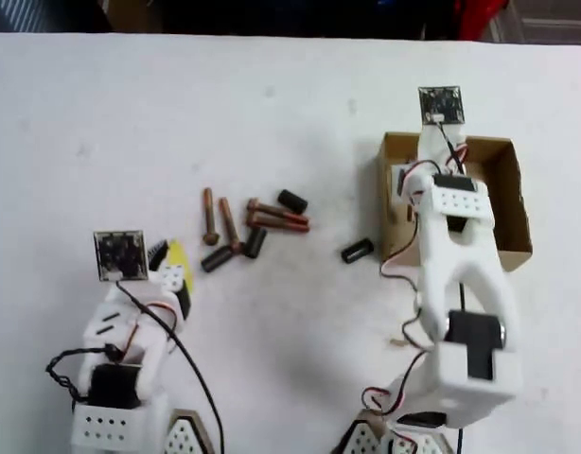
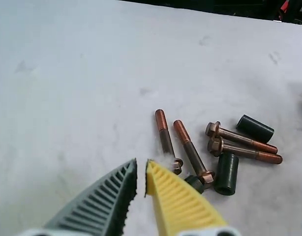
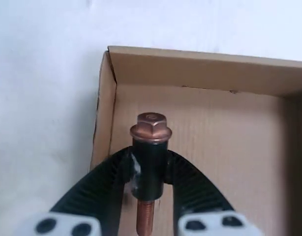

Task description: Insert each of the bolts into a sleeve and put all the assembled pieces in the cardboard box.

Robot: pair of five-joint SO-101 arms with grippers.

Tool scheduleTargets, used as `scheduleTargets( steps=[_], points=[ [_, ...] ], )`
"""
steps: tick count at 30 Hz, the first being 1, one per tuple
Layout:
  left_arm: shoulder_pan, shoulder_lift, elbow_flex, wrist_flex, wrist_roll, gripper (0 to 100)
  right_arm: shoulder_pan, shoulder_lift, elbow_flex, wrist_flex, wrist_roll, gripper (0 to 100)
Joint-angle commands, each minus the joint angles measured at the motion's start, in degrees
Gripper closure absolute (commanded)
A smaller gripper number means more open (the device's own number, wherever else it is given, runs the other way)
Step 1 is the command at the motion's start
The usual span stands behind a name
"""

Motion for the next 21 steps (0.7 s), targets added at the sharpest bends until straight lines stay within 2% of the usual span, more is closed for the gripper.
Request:
scheduleTargets(
  steps=[1,6,10,12,21],
  points=[
    [-0.2,-0.6,0.0,-0.8,-0.4,93,0.3,2.6,-6.9,-1.6,0.9,98.1],
    [-0.2,-0.6,0.0,-0.8,-0.4,93,0.0,8.0,-12.0,2.9,0.9,95.4],
    [-0.2,-0.6,0.0,-0.8,-0.4,93,-0.1,11.4,-16.8,8.7,0.9,81.0],
    [-0.2,-0.6,0.0,-0.7,-0.4,93,-0.1,12.5,-18.3,9.8,0.9,77.1],
    [-0.2,-0.6,0.0,-0.6,-0.4,93,-0.1,8.1,-19.3,10.5,0.8,77.9]
  ],
)
